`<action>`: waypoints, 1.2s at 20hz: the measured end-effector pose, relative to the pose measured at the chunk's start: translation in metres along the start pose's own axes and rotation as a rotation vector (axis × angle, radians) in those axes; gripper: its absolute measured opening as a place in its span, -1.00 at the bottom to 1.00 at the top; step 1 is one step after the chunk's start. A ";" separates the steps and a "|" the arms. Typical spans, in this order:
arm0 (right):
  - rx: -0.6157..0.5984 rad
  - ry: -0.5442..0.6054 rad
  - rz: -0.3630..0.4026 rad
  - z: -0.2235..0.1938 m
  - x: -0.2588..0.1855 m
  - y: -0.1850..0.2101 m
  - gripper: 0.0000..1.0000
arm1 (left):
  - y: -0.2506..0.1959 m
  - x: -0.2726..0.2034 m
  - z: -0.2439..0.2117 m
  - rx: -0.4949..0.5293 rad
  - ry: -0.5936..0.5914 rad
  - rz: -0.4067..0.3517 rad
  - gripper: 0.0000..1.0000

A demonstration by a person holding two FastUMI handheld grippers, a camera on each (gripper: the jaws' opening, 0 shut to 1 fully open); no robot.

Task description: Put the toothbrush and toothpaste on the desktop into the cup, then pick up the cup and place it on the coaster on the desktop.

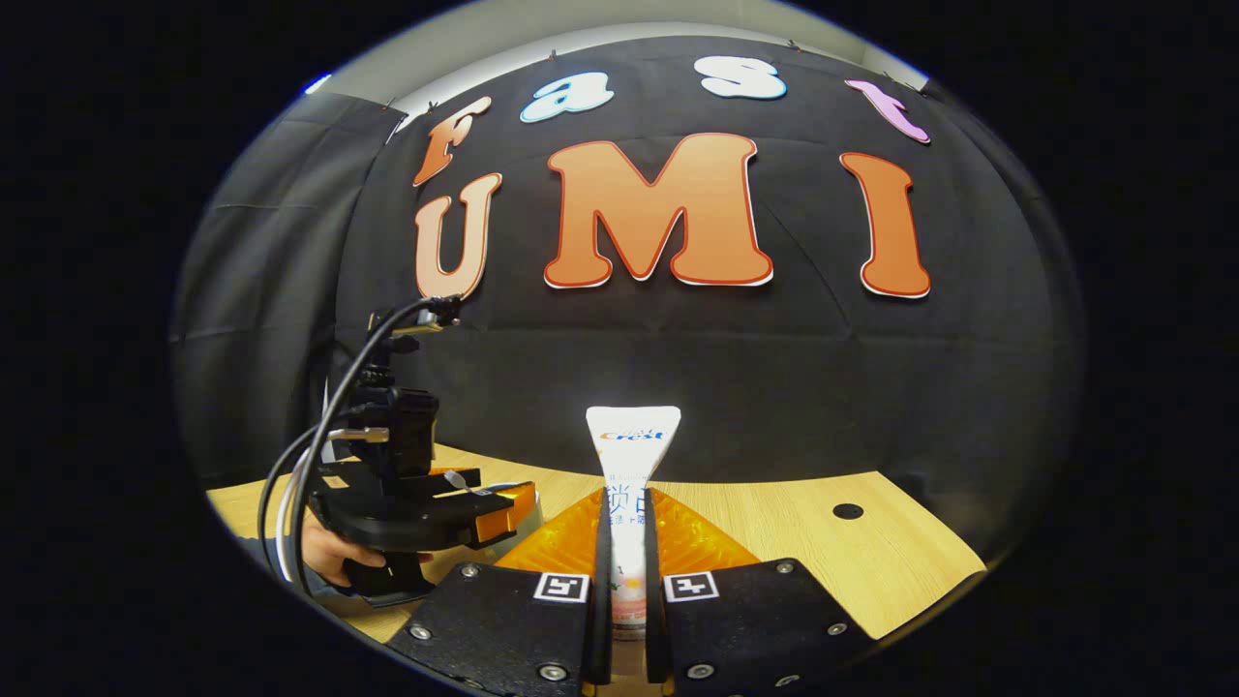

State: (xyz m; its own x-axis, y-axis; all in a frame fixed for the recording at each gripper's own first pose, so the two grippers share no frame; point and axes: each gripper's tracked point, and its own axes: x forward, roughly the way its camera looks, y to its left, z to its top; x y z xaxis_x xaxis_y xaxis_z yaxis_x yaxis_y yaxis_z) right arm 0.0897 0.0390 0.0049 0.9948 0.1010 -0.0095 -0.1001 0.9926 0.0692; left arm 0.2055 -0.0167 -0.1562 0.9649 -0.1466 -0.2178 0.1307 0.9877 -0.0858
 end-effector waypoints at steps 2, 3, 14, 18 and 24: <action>0.013 -0.010 0.003 0.003 0.002 -0.001 -0.72 | 0.002 -0.010 0.002 0.012 -0.010 -0.004 0.90; 0.022 -0.013 0.006 0.004 0.004 -0.001 -0.72 | 0.007 -0.018 0.003 0.012 -0.015 0.003 0.92; 0.025 -0.068 0.084 0.017 0.035 0.034 -0.72 | 0.027 -0.064 0.010 0.035 -0.075 -0.033 0.94; -0.023 -0.113 0.127 0.022 0.050 0.059 -0.72 | 0.042 -0.084 -0.007 0.016 -0.052 -0.017 0.94; -0.015 -0.146 0.160 0.014 0.076 0.082 -0.72 | 0.066 -0.112 -0.012 -0.016 -0.091 0.024 0.94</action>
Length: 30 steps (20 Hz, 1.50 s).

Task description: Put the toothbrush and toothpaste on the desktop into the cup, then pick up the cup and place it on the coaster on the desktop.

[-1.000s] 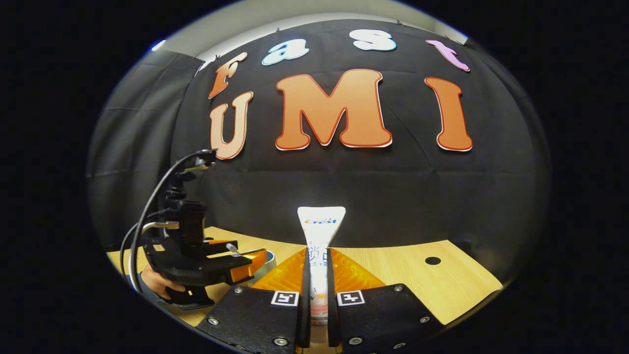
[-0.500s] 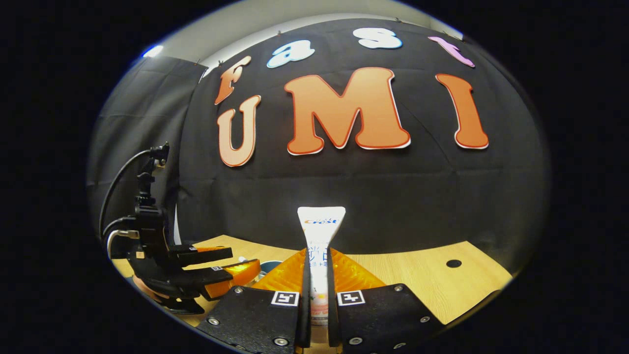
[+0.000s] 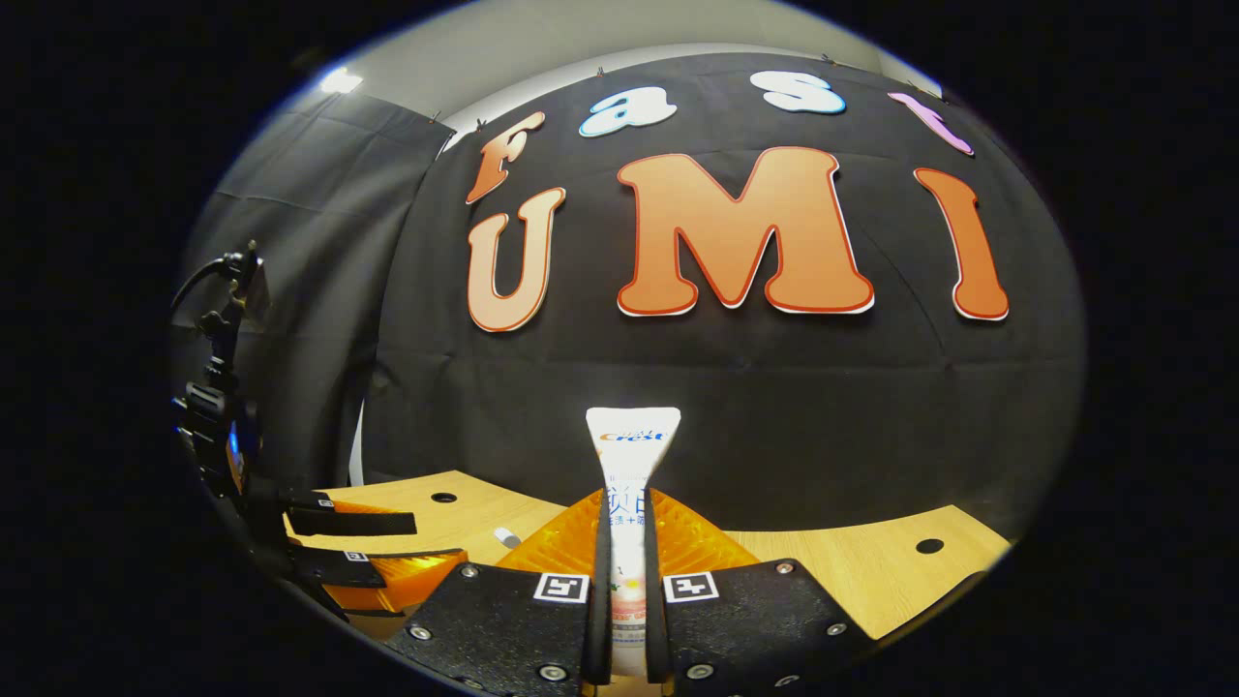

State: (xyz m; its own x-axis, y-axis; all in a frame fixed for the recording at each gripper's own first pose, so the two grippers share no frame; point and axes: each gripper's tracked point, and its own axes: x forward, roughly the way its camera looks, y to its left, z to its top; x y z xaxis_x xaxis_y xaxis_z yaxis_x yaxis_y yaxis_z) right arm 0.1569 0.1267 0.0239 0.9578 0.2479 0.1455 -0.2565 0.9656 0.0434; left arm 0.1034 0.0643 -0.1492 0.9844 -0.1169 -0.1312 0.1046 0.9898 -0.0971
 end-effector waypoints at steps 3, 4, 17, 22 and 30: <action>0.049 0.000 0.013 -0.006 0.012 0.009 -0.72 | 0.004 -0.003 -0.008 0.000 0.030 0.000 0.95; 0.065 -0.008 0.021 -0.006 0.017 0.013 -0.72 | 0.005 -0.003 -0.011 -0.002 0.041 -0.002 0.95; 0.214 -0.089 0.080 -0.009 0.084 0.020 -0.72 | 0.021 0.007 -0.047 0.031 0.144 0.038 0.95; 0.194 -0.087 0.097 -0.008 0.111 0.027 -0.72 | 0.024 0.005 -0.047 0.031 0.139 0.046 0.95; 0.223 -0.020 0.151 -0.038 0.142 0.047 -0.72 | 0.027 0.007 -0.053 0.026 0.151 0.055 0.94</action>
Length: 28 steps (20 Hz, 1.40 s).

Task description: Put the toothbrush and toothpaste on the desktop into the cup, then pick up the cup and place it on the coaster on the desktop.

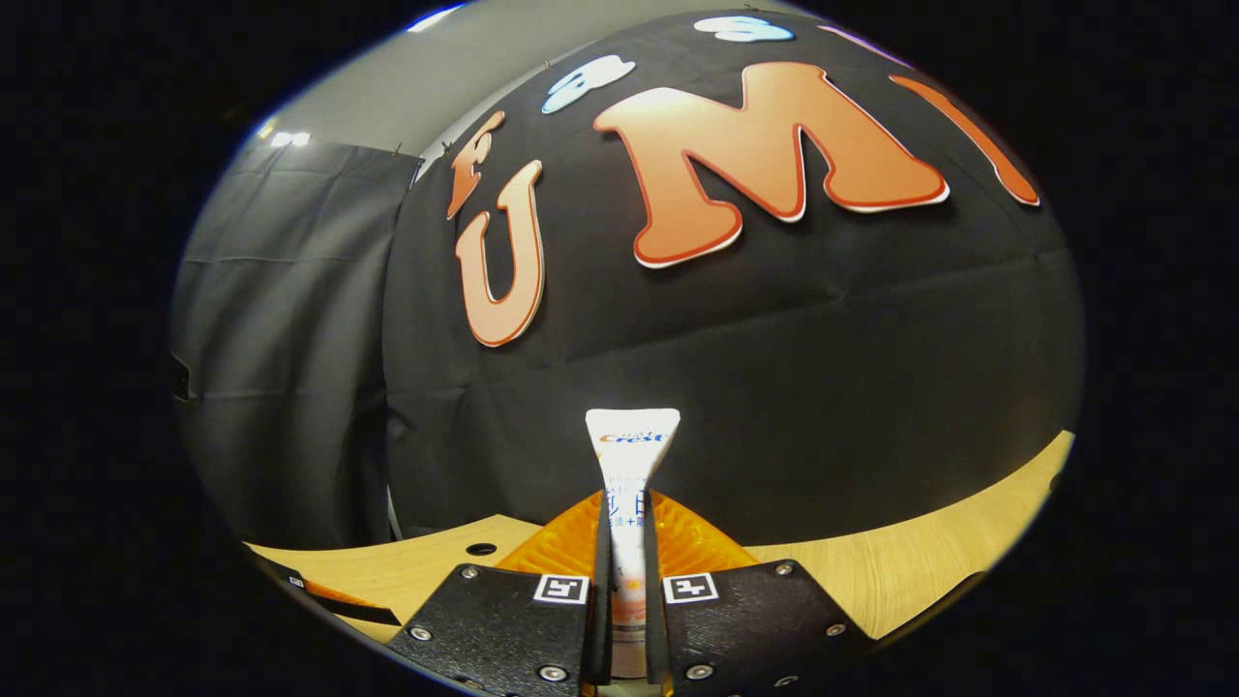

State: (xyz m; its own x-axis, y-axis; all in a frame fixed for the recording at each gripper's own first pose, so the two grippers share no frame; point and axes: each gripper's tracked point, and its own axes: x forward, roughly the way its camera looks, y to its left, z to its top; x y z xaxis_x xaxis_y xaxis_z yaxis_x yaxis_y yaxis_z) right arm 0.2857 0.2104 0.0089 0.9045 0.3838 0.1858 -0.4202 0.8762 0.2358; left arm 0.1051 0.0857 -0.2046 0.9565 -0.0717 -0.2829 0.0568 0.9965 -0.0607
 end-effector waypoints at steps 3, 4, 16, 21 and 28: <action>-0.022 0.041 -0.044 -0.019 0.004 -0.008 -0.72 | -0.002 0.000 -0.002 -0.004 0.012 -0.005 0.94; -0.024 0.044 -0.041 -0.022 0.004 -0.008 -0.72 | -0.002 -0.001 -0.001 -0.006 0.007 -0.007 0.94; -0.098 0.184 -0.076 -0.043 -0.030 -0.015 -0.58 | -0.009 -0.008 0.002 -0.025 0.001 -0.026 0.95; -0.112 0.292 -0.086 -0.059 -0.055 -0.019 -0.43 | -0.014 -0.007 0.001 -0.038 0.010 -0.044 0.95; -0.153 0.239 -0.094 -0.017 -0.091 -0.023 0.09 | -0.026 -0.005 0.002 -0.054 0.012 -0.085 0.95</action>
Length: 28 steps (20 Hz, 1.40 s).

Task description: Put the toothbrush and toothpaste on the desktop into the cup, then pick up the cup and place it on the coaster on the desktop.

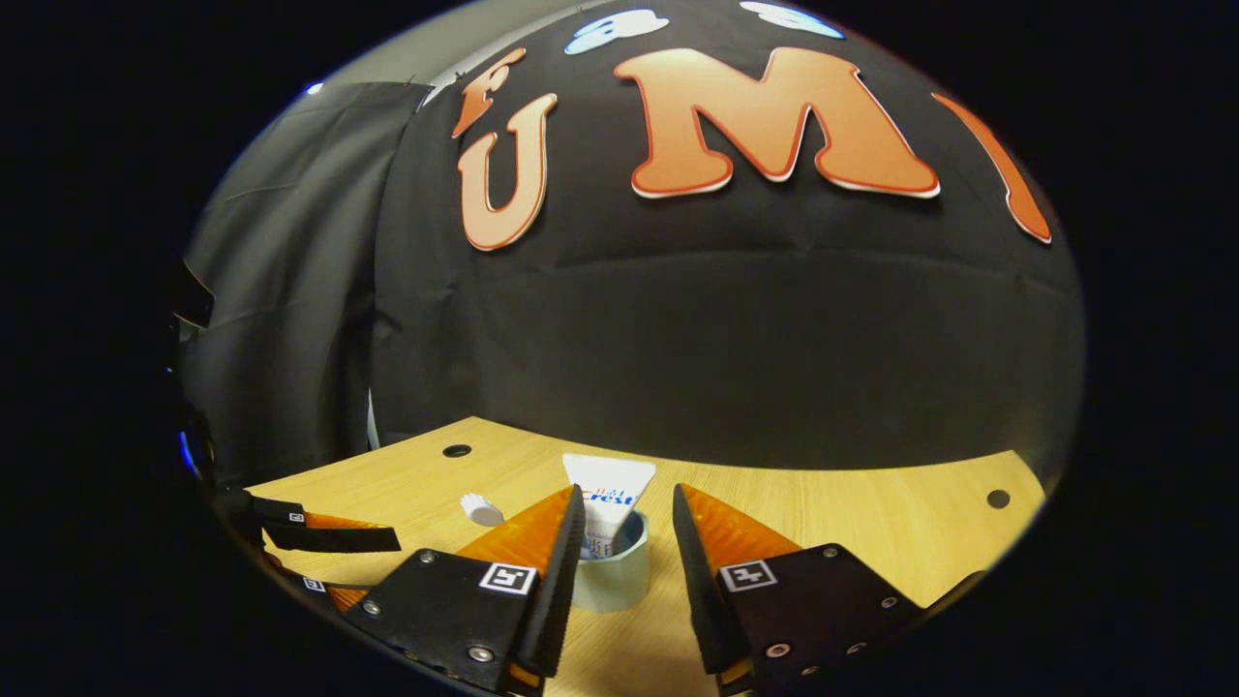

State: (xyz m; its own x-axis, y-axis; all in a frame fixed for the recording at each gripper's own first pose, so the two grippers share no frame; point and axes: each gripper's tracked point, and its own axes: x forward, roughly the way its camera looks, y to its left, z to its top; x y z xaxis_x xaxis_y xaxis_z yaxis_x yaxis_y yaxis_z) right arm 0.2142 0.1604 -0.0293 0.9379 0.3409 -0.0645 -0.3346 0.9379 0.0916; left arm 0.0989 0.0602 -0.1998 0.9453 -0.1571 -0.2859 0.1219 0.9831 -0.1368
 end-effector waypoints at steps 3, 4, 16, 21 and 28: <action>-0.015 -0.057 -0.024 0.021 -0.023 -0.015 0.36 | -0.009 0.000 0.007 0.006 -0.001 -0.009 0.95; -0.013 -0.076 -0.035 0.029 -0.031 -0.021 0.53 | -0.014 0.000 0.011 0.013 -0.002 -0.016 0.94; -0.119 -0.162 -0.152 0.066 -0.168 -0.083 0.89 | -0.049 0.027 0.033 0.035 0.151 -0.110 0.95; -0.137 -0.155 -0.181 0.059 -0.215 -0.097 0.91 | -0.054 0.040 0.048 0.073 0.266 -0.115 0.95; -0.129 -0.103 -0.203 0.030 -0.265 -0.108 0.94 | -0.071 0.060 0.033 0.132 0.413 -0.114 0.94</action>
State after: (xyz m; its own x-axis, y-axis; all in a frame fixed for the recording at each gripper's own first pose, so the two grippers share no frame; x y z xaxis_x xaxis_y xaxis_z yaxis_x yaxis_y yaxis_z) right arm 0.0045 -0.0335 0.0081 0.9892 0.1425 0.0334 -0.1411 0.9892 -0.0405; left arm 0.1575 -0.0158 -0.1756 0.7266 -0.2633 -0.6347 0.2811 0.9567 -0.0751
